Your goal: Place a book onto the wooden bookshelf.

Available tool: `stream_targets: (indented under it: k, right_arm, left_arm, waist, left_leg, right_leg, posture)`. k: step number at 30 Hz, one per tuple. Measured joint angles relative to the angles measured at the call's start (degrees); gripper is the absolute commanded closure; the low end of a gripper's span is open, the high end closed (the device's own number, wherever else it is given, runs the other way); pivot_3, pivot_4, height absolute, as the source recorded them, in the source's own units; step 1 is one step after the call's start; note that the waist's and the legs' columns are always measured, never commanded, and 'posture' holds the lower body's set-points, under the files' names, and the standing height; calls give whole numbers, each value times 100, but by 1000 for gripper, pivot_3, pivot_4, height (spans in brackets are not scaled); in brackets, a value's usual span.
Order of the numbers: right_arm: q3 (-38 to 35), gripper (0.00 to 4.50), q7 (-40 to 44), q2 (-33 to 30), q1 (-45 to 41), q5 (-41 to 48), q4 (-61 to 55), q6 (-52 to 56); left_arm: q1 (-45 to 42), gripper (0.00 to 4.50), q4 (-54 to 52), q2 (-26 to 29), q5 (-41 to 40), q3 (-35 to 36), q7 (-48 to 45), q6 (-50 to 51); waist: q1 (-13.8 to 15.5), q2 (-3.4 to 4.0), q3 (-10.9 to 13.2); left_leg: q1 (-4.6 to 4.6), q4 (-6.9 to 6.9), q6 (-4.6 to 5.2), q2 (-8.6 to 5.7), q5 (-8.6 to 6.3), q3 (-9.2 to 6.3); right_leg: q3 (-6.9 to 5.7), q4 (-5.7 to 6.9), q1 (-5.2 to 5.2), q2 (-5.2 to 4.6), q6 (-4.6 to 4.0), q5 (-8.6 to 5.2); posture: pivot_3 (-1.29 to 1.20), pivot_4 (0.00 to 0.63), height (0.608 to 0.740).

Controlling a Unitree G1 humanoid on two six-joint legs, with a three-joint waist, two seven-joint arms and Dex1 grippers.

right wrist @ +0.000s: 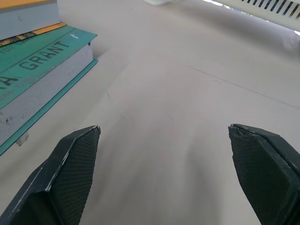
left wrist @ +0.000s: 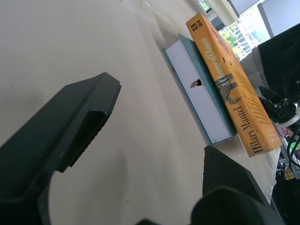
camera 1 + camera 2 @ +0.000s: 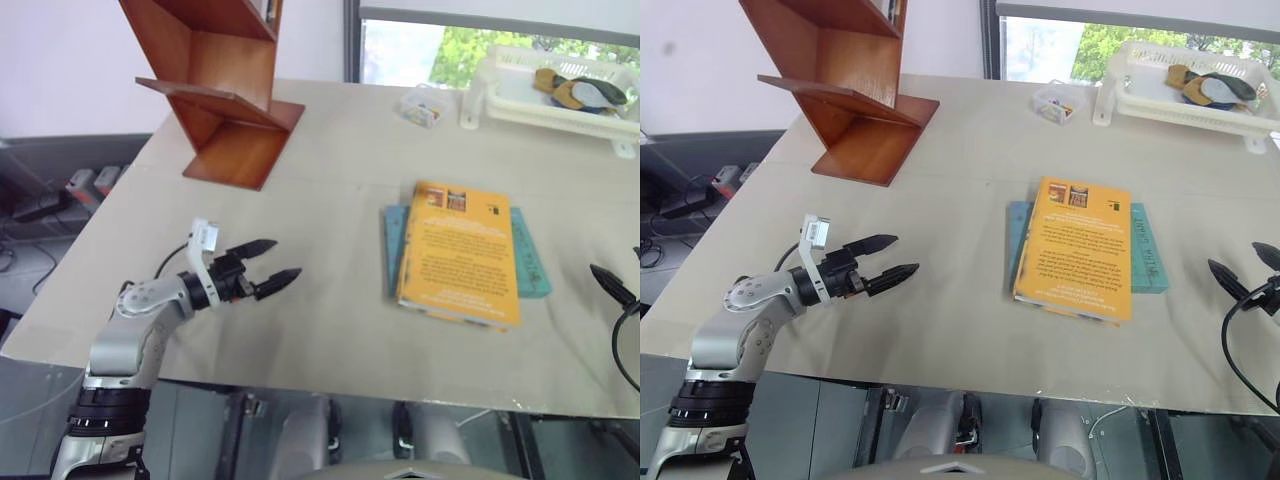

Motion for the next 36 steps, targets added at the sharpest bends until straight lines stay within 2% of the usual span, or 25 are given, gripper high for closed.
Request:
stream_targets:
  k: [2,5,8,19,26,34,36]
  right_arm:
    - [4,0,40,-19,-59,-8,112,-27]
    - [61,0,199,-445,-441,-200,947,-44]
    - [61,0,275,-672,-674,-268,1255,-92]
    - [107,0,360,-660,-802,-381,1551,-301]
    - [253,0,291,-246,-901,-406,1377,-389]
    - [513,0,156,330,-1134,-399,557,-323]
    - [634,0,130,461,-1238,-408,331,-282]
  left_arm:
    - [12,36,-24,-10,1,0,12,-2]
    - [-26,36,-260,-351,1,-69,256,-87]
    - [-53,36,-371,-398,2,-172,336,-90]
    - [41,36,-621,-165,-23,-156,277,-86]
    - [0,36,-651,111,-309,4,-95,-42]
    - [14,36,-767,430,-1054,324,-978,-33]
    - [-13,36,-790,715,-1032,317,-1220,-41]
  waist:
    - [-5,0,0]
    - [3,11,6]
    - [-14,8,6]
    - [-42,9,6]
    - [-45,11,5]
    - [-54,13,6]
    - [-48,10,8]
  left_leg:
    - [1,0,-2,0,-1,0]
    - [1,2,1,-8,0,10]
    - [4,1,2,-2,1,8]
    - [7,-3,1,-2,2,17]
    - [7,-3,-1,1,3,16]
    - [9,-2,-3,2,4,16]
    - [8,-2,-5,2,5,13]
  right_leg:
    - [0,0,0,0,0,0]
    - [8,0,1,-8,-6,5]
    - [8,0,1,0,-18,11]
    - [13,0,1,7,1,2]
    - [12,1,0,7,0,3]
    - [11,5,0,7,1,2]
    - [7,6,0,13,0,2]
  posture:
    - [0,150,712]
    - [0,150,712]
    - [0,150,712]
    - [0,150,712]
    - [0,150,712]
    - [0,150,712]
    - [0,150,712]
